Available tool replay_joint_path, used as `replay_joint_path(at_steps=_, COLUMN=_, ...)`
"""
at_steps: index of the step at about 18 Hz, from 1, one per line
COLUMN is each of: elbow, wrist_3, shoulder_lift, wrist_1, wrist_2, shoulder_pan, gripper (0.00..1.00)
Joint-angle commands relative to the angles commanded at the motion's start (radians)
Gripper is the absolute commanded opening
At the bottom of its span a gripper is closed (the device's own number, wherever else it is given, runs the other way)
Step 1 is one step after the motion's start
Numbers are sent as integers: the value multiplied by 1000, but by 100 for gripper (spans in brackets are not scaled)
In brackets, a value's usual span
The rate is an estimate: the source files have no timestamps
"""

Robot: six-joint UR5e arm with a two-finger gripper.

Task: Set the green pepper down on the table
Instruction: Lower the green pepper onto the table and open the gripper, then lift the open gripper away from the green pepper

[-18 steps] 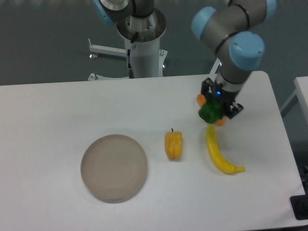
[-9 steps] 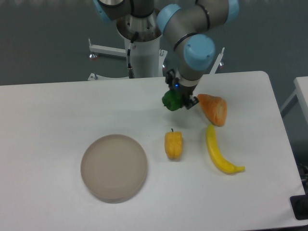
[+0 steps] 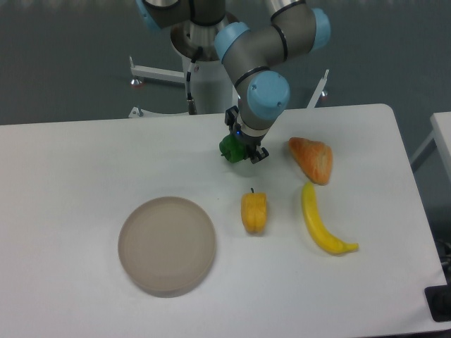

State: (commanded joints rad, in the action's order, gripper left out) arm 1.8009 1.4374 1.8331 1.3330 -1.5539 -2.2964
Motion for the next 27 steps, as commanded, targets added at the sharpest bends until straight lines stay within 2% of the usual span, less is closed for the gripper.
replay_joint_path(at_steps=6, elbow=-37, wrist_3=2, shoulder_lift=-2, wrist_1=0, wrist_2=-3, shoulder_pan=-11, gripper=100)
replay_joint_path(at_steps=11, elbow=-133, wrist_3=5, shoulder_lift=6, wrist_1=6, wrist_2=-12, shoulder_pan=-57, gripper=100)
replay_joint_path(at_steps=13, elbow=-196, wrist_3=8, shoulder_lift=27, wrist_1=6, wrist_2=-12, shoulder_pan=-95, gripper=100)
replay_joint_path(at_steps=18, elbow=-356, wrist_3=12, shoulder_lift=112, wrist_1=18, wrist_2=-46, shoulder_pan=-115, gripper=100)
replay_joint_path(at_steps=23, elbow=-461, wrist_3=21, shoulder_lift=184, wrist_1=17, wrist_2=-31, shoulder_pan=-138, gripper=100)
replay_joint_path(at_steps=27, elbow=-518, wrist_3=17, shoulder_lift=228, wrist_1=15, wrist_2=-34, shoulder_pan=-92, gripper=100)
